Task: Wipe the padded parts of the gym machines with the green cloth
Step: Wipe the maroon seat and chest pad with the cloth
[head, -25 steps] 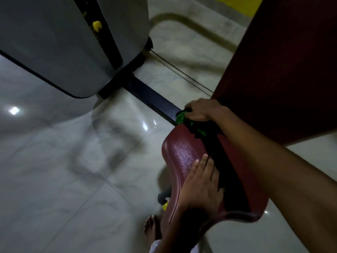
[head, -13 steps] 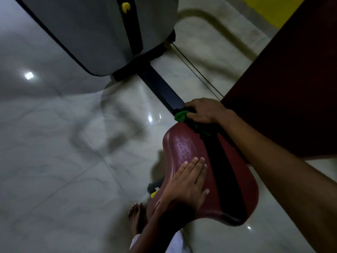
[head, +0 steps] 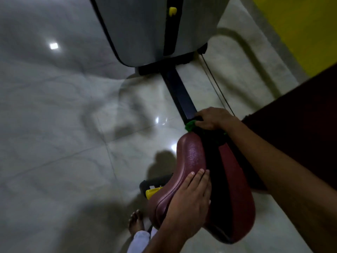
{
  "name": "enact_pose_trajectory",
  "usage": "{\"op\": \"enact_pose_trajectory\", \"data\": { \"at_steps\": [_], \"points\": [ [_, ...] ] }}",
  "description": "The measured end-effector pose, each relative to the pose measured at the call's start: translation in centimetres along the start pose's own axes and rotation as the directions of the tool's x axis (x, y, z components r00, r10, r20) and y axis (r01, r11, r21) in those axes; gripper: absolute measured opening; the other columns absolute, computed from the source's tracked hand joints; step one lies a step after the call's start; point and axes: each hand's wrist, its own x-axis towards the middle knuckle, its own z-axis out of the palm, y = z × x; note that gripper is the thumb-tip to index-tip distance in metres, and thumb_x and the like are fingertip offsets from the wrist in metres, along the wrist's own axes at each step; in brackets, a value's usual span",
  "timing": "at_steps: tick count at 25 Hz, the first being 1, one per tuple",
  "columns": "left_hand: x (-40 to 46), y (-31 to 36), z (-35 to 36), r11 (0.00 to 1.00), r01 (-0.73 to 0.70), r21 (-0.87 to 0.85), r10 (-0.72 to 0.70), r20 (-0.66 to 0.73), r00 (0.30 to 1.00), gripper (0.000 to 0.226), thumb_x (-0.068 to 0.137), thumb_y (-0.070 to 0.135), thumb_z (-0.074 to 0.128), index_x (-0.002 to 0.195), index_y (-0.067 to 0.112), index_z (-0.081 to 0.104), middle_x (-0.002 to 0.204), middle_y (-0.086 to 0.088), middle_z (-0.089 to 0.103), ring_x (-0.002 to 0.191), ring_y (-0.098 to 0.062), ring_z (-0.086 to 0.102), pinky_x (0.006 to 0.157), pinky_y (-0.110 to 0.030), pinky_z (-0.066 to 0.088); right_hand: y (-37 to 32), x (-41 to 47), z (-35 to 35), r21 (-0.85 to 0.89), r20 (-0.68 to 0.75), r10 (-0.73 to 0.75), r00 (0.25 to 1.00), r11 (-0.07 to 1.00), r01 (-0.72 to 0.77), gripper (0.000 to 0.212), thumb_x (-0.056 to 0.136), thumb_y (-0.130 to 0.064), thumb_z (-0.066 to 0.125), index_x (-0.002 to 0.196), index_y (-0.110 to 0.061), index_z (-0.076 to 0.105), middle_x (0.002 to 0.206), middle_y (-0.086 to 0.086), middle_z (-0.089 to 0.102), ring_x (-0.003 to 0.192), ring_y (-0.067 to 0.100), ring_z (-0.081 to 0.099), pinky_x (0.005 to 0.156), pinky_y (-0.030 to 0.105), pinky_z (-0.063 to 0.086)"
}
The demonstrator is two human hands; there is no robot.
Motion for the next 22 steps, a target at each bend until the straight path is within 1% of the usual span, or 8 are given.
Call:
{"op": "enact_pose_trajectory", "data": {
  "at_steps": [2, 4, 6, 8, 11, 15, 19, 22],
  "points": [
    [-0.1, 0.2, -0.4, 0.998, 0.039, -0.043, -0.039, 0.001, 0.999, 0.056, 0.083, 0.031, 0.03, 0.122, 0.012, 0.065, 0.131, -0.005, 0.06, 0.122, -0.018, 0.055, 0.107, -0.035, 0.033, -0.1, 0.1, 0.0, -0.014, -0.001, 0.044, 0.999, 0.999, -0.044, 0.048, 0.093, -0.047, 0.044, 0.138, -0.03, 0.046, 0.137, 0.012, 0.052, 0.12, 0.029, 0.052, 0.092, 0.037, 0.043],
    [0.0, 0.3, -0.4, 0.996, 0.065, -0.066, -0.066, -0.009, 0.998, 0.056, 0.081, 0.031, 0.03, 0.123, 0.013, 0.064, 0.131, -0.003, 0.06, 0.122, -0.016, 0.056, 0.106, -0.033, 0.039, -0.4, 0.2, 0.1, -0.048, -0.011, -0.044, 0.999, 0.998, 0.043, 0.045, 0.093, -0.044, 0.044, 0.135, -0.03, 0.048, 0.134, 0.011, 0.054, 0.118, 0.028, 0.053, 0.09, 0.036, 0.043],
    [-0.1, 0.6, 0.0, 0.995, 0.086, -0.047, -0.086, 0.003, 0.996, 0.058, 0.079, 0.031, 0.031, 0.123, 0.014, 0.064, 0.132, -0.003, 0.059, 0.123, -0.016, 0.055, 0.107, -0.034, 0.036, -0.7, 0.1, 0.3, -0.071, 0.004, -0.15, 0.989, 0.986, 0.15, 0.041, 0.094, -0.041, 0.045, 0.133, -0.03, 0.05, 0.132, 0.009, 0.055, 0.116, 0.027, 0.053, 0.085, 0.033, 0.041],
    [0.2, 1.3, -0.2, 0.99, 0.138, 0.01, -0.138, 0.01, 0.99, 0.058, 0.078, 0.029, 0.032, 0.123, 0.014, 0.064, 0.132, -0.003, 0.059, 0.123, -0.017, 0.055, 0.109, -0.036, 0.033, -0.9, 0.0, -0.6, -0.077, 0.015, -0.168, 0.986, 0.983, 0.169, 0.041, 0.094, -0.04, 0.045, 0.134, -0.03, 0.049, 0.133, 0.009, 0.054, 0.117, 0.027, 0.052, 0.085, 0.034, 0.041],
    [0.4, 2.8, -0.6, 0.975, 0.223, 0.02, -0.223, 0.027, 0.974, 0.06, 0.074, 0.023, 0.032, 0.124, 0.01, 0.063, 0.133, -0.005, 0.058, 0.123, -0.02, 0.054, 0.11, -0.04, 0.033, -1.7, -0.4, -0.9, -0.121, 0.006, -0.194, 0.981, 0.974, 0.193, 0.04, 0.094, -0.041, 0.043, 0.132, -0.03, 0.051, 0.132, 0.008, 0.055, 0.116, 0.027, 0.053, 0.09, 0.038, 0.045],
    [0.7, 4.0, -0.5, 0.951, 0.301, 0.065, -0.303, 0.019, 0.953, 0.064, 0.071, 0.019, 0.032, 0.126, 0.006, 0.06, 0.135, -0.009, 0.056, 0.125, -0.024, 0.053, 0.108, -0.04, 0.024, -3.6, -0.6, -0.7, -0.208, 0.005, -0.415, 0.91, 0.89, 0.407, 0.035, 0.093, -0.043, 0.043, 0.126, -0.034, 0.054, 0.127, 0.001, 0.057, 0.114, 0.023, 0.053, 0.087, 0.04, 0.046],
    [0.5, 4.6, -0.3, 0.935, 0.35, 0.058, -0.352, 0.024, 0.936, 0.065, 0.072, 0.02, 0.032, 0.131, 0.006, 0.056, 0.139, -0.009, 0.053, 0.129, -0.024, 0.049, 0.109, -0.04, 0.023, -3.7, -0.4, -1.1, -0.239, 0.022, -0.346, 0.938, 0.909, 0.341, 0.036, 0.094, -0.042, 0.042, 0.126, -0.032, 0.054, 0.126, 0.005, 0.058, 0.112, 0.025, 0.054, 0.087, 0.038, 0.045],
    [0.3, 5.0, 0.0, 0.923, 0.378, 0.073, -0.38, 0.016, 0.925, 0.066, 0.073, 0.02, 0.033, 0.134, 0.006, 0.053, 0.142, -0.009, 0.049, 0.131, -0.025, 0.046, 0.11, -0.041, 0.022, -4.2, -0.3, -0.8, -0.277, 0.067, -0.469, 0.881, 0.839, 0.468, 0.035, 0.094, -0.042, 0.042, 0.125, -0.034, 0.055, 0.127, 0.002, 0.058, 0.112, 0.024, 0.054, 0.088, 0.04, 0.047]
  ]
}}
